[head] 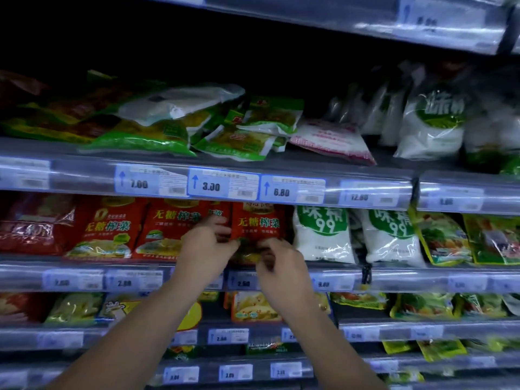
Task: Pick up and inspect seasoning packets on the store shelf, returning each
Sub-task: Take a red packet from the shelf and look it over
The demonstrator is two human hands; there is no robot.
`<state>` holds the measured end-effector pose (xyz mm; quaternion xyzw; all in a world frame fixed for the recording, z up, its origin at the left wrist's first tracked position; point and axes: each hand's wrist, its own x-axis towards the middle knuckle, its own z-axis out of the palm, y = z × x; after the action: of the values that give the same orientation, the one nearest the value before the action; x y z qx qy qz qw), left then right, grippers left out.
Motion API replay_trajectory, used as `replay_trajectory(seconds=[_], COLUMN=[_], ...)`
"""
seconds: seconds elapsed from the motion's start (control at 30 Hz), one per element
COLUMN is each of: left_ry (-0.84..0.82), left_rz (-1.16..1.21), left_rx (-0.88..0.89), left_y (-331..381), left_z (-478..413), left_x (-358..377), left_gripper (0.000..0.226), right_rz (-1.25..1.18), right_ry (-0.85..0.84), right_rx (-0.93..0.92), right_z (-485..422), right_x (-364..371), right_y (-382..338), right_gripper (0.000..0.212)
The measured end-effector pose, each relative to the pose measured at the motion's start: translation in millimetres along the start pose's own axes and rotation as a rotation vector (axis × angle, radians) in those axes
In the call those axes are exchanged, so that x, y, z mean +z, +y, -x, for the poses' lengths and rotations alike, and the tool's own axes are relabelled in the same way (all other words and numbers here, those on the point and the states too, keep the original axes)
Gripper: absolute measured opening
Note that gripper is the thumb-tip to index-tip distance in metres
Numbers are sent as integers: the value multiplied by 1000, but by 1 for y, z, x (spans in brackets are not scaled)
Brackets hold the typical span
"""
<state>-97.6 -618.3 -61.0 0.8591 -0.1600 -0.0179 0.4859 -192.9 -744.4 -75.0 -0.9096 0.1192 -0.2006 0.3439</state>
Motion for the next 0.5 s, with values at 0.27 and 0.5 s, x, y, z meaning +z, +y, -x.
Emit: replay_trajectory(seconds=[0.27,0.5], left_ry=[63,205], left_rz=[1,136], left_rx=[-32,-118], left_y=[15,14], left_z=[-1,6], left_x=[25,2], left_gripper=[15,12], right_rz=[-66,-270], right_ry=[-69,-52], right_rx=[-64,-10], right_z=[0,14], right_x=[-8,-18], right_y=[8,20], right_gripper=[35,25])
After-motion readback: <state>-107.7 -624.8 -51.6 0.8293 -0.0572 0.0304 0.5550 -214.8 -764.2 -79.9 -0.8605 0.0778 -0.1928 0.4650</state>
